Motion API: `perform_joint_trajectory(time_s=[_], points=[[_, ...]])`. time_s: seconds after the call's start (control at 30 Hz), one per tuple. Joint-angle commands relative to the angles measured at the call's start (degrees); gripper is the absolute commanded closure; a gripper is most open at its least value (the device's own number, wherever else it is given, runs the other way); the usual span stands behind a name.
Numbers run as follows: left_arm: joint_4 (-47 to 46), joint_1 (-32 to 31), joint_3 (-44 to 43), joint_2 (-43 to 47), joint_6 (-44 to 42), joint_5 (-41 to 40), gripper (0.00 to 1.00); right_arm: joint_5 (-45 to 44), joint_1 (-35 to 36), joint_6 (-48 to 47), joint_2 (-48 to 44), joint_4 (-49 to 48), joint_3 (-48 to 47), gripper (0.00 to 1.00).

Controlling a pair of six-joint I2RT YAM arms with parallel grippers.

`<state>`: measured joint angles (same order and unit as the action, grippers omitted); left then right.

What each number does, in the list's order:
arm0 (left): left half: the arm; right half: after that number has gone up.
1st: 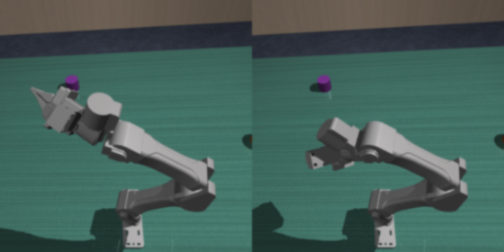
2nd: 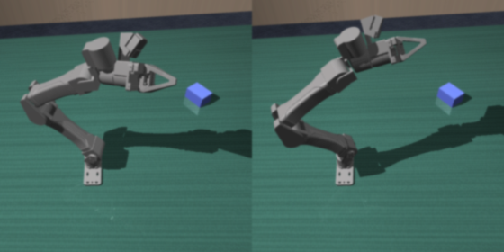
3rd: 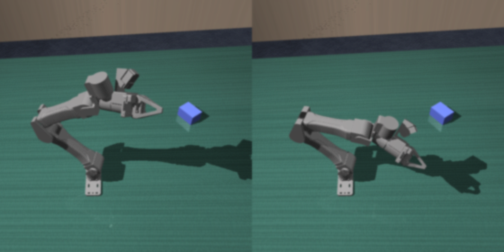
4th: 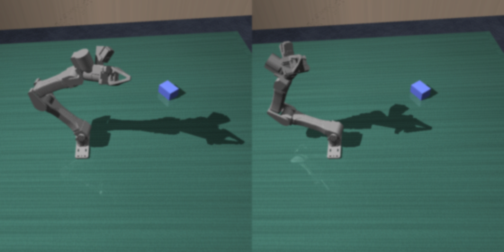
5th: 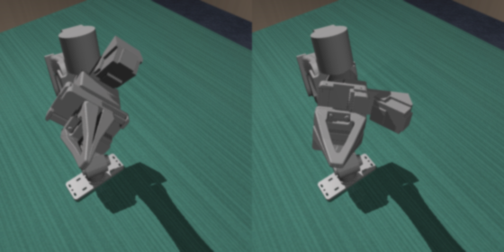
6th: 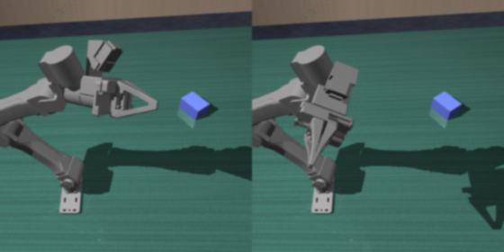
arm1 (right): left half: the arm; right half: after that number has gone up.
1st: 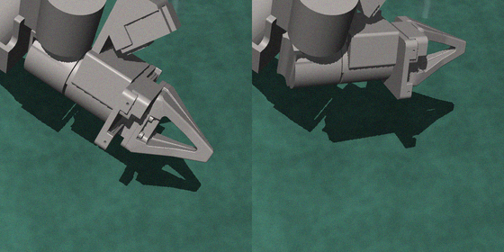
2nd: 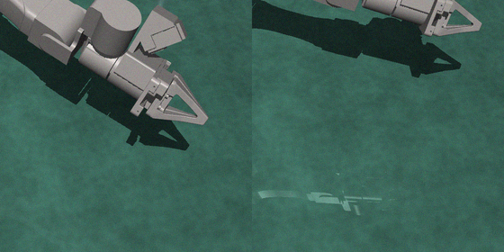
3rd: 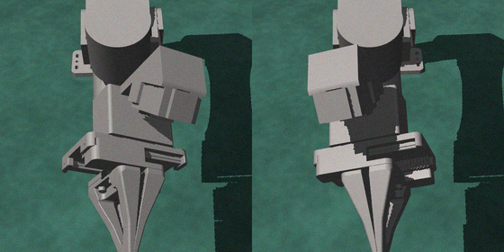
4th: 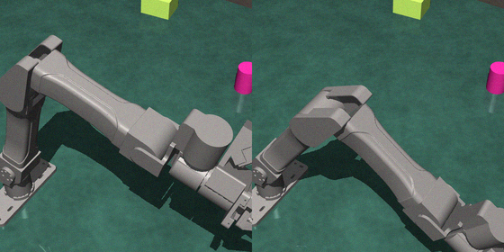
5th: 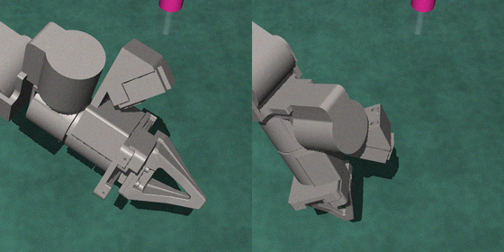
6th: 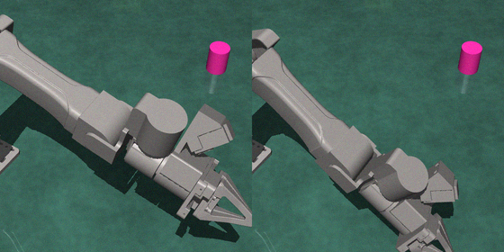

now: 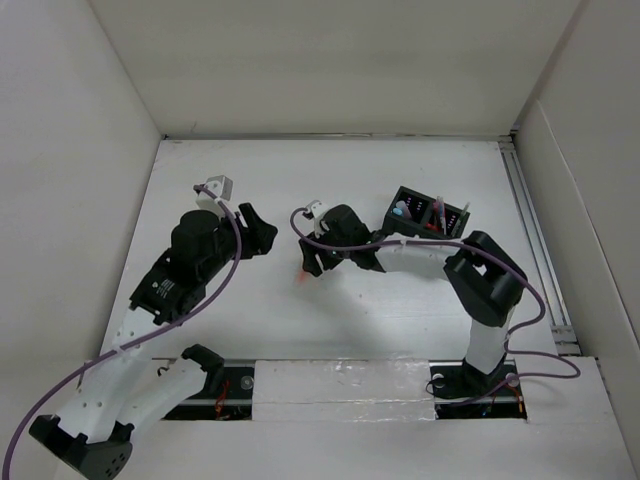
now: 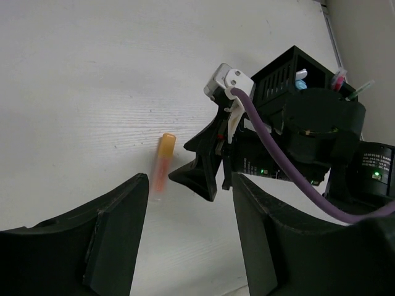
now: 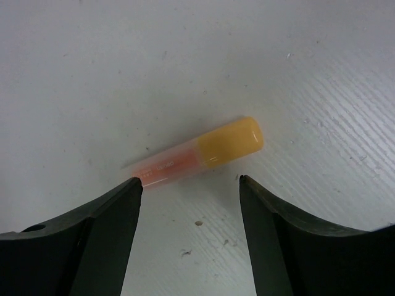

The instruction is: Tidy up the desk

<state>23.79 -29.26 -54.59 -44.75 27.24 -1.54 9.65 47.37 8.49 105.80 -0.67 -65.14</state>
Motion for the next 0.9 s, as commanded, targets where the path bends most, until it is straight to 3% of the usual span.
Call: perform_joint_trajectory(time_s=[0.0, 0.33, 0.6, 0.8, 0.87], points=[[-2.43, -0.28, 1.76, 1.68, -1.14, 1.19, 0.47, -1.03, 0.61, 6.17, 0.99, -1.71, -3.32, 0.3], [-2.78, -0.28, 3.26, 3.27, -2.11, 3.19, 0.47, -1.56, 1.67, 9.35, 7.84, 0.49, -9.64, 0.3], [-3.32, -0.28, 2.47, 4.67, -1.84, 2.42, 0.47, -7.09, 3.95, 3.21, 14.34, 13.49, -20.88, 0.31], [-2.09, -0.28, -1.03, 4.24, -2.28, -0.65, 0.5, -13.86, 6.06, 0.56, 16.1, 20.53, -23.45, 0.46], [-1.47, -0.28, -3.32, 3.97, -2.28, -0.57, 0.51, -13.87, 6.06, 0.91, 16.11, 20.27, -21.61, 0.59]])
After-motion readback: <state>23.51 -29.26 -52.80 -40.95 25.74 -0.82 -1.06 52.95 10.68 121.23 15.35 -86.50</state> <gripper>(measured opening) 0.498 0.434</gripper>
